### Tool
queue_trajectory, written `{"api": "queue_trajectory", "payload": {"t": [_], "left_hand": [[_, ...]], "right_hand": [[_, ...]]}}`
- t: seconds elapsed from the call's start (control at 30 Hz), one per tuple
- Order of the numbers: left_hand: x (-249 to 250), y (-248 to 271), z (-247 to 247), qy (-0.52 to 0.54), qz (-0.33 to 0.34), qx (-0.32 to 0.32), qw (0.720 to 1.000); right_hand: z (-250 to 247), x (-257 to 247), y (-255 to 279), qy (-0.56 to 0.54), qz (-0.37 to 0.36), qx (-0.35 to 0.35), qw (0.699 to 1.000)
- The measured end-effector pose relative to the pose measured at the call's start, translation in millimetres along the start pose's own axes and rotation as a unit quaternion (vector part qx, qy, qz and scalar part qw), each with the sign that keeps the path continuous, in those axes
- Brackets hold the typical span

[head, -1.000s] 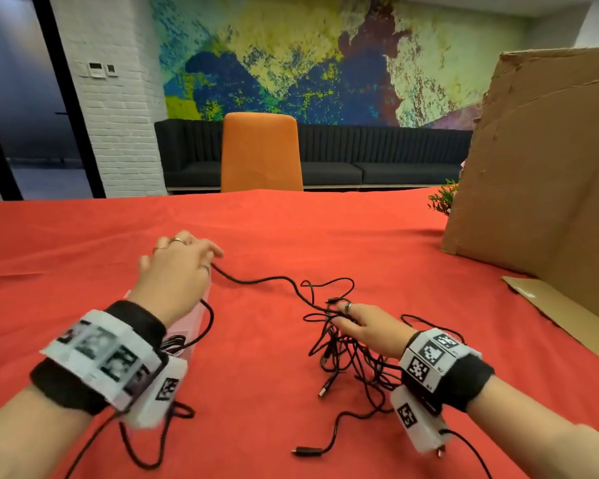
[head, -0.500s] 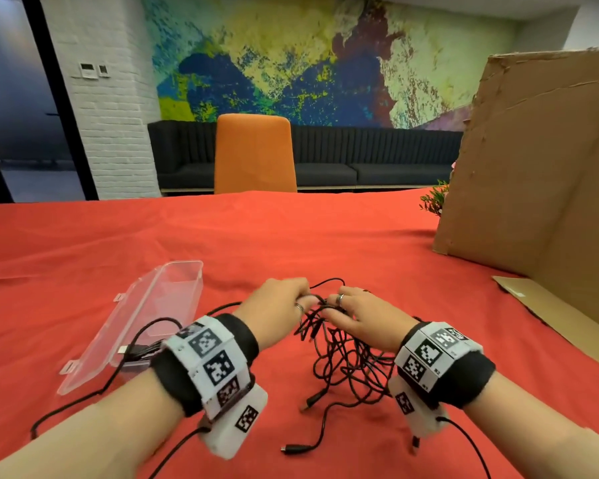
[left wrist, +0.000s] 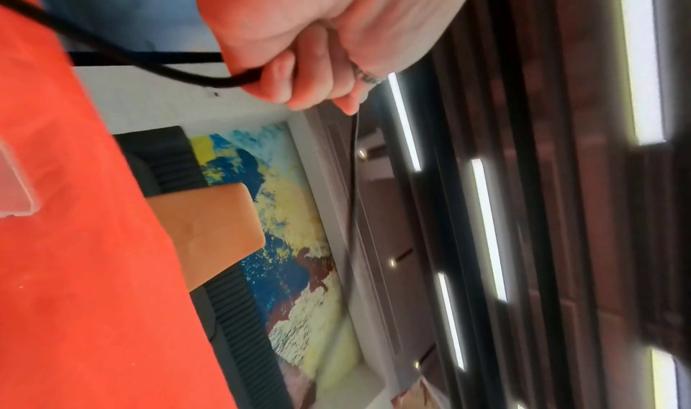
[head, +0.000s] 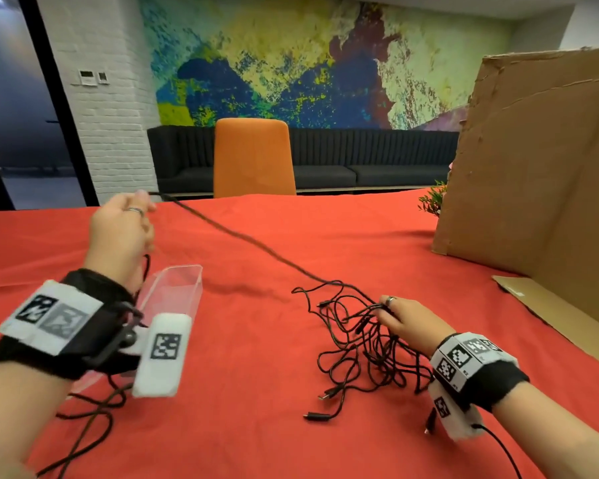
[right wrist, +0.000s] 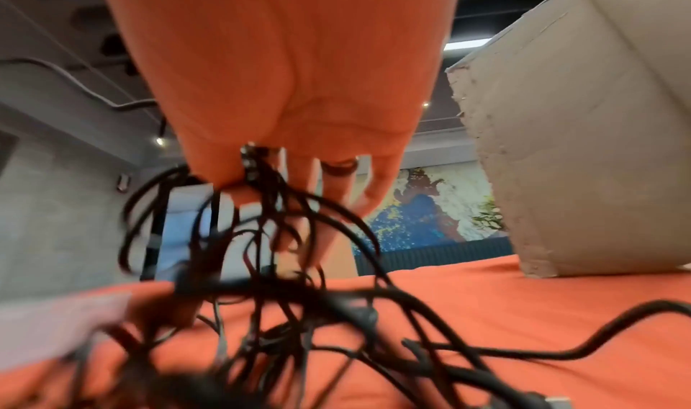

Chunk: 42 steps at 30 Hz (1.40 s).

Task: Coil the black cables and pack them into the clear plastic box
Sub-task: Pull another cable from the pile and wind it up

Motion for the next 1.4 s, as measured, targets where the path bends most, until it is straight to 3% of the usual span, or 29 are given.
{"api": "queue_trajectory", "payload": {"t": [0.07, 0.13, 0.17, 0.2, 0.23, 0.27, 0.3, 0.37, 0.4, 0.43, 0.5, 0.57, 0.6, 0.73, 0.87, 1.07, 1.23, 1.4], "left_hand": [[3.7, 7.7, -6.7, -0.014, 0.0, -0.026, 1.0], [-0.1, 24.3, -1.2, -0.104, 0.0, -0.141, 0.984], [-1.3, 34.5, 4.0, -0.185, 0.007, -0.224, 0.957], [-2.7, 42.0, 7.4, -0.309, 0.033, -0.299, 0.902], [-2.2, 47.2, 11.6, -0.444, 0.076, -0.34, 0.826], [0.2, 50.4, 17.7, -0.55, 0.119, -0.33, 0.758], [3.9, 54.1, 25.7, -0.599, 0.159, -0.298, 0.726], [8.9, 64.6, 50.2, -0.56, 0.209, -0.269, 0.755], [8.9, 73.1, 65.4, -0.529, 0.216, -0.294, 0.766], [5.6, 82.9, 81.0, -0.51, 0.211, -0.338, 0.762], [-9.2, 103.1, 107.7, -0.513, 0.168, -0.433, 0.722], [-20.8, 113.4, 120.6, -0.53, 0.145, -0.461, 0.696], [-24.4, 113.6, 122.8, -0.521, 0.152, -0.454, 0.707], [-26.7, 102.5, 114.4, -0.382, 0.159, -0.421, 0.807], [-24.9, 88.9, 93.8, -0.329, 0.171, -0.361, 0.856], [-30.4, 57.1, 67.4, -0.156, 0.064, -0.236, 0.957], [-20.4, 49.3, 52.1, -0.055, 0.012, -0.155, 0.986], [-7.7, 40.1, 28.0, 0.075, -0.008, -0.047, 0.996]], "right_hand": [[-2.1, 4.4, 0.9, 0.02, 0.001, 0.005, 1.0], [-2.7, 2.3, 1.8, 0.021, -0.019, 0.017, 0.999], [-3.9, -3.6, 3.4, 0.027, -0.028, 0.025, 0.999], [-5.1, -9.5, 4.5, 0.043, -0.039, 0.033, 0.998], [-5.9, -15.2, 5.2, 0.069, -0.045, 0.037, 0.996], [-5.6, -19.8, 5.7, 0.094, -0.05, 0.039, 0.994], [-4.6, -24.9, 6.0, 0.112, -0.052, 0.045, 0.991], [1.0, -33.6, 7.1, 0.128, -0.06, 0.056, 0.988], [3.8, -37.6, 6.5, 0.139, -0.067, 0.058, 0.986], [6.7, -40.8, 4.3, 0.152, -0.076, 0.063, 0.983], [8.5, -50.2, 3.4, 0.169, -0.106, 0.098, 0.975], [7.9, -57.6, 5.7, 0.193, -0.145, 0.135, 0.961], [8.4, -58.4, 6.7, 0.199, -0.16, 0.152, 0.955], [14.9, -46.2, 6.8, 0.133, -0.194, 0.143, 0.961], [11.4, -35.3, 3.2, 0.107, -0.12, 0.06, 0.985], [9.2, 12.1, -5.7, 0.0, -0.006, 0.001, 1.0], [6.1, 30.8, -8.8, 0.001, 0.008, 0.002, 1.0], [-6.6, 50.7, -2.7, -0.01, 0.092, 0.0, 0.996]]}}
Point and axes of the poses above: each hand's wrist, its own y-axis away from the middle knuckle, its own z-axis out of the palm, x = y × z, the point moved 1 cm from there along -y, towards the middle knuckle, and after that the axes turned 11 degrees about -y, right-handed, at the moved point
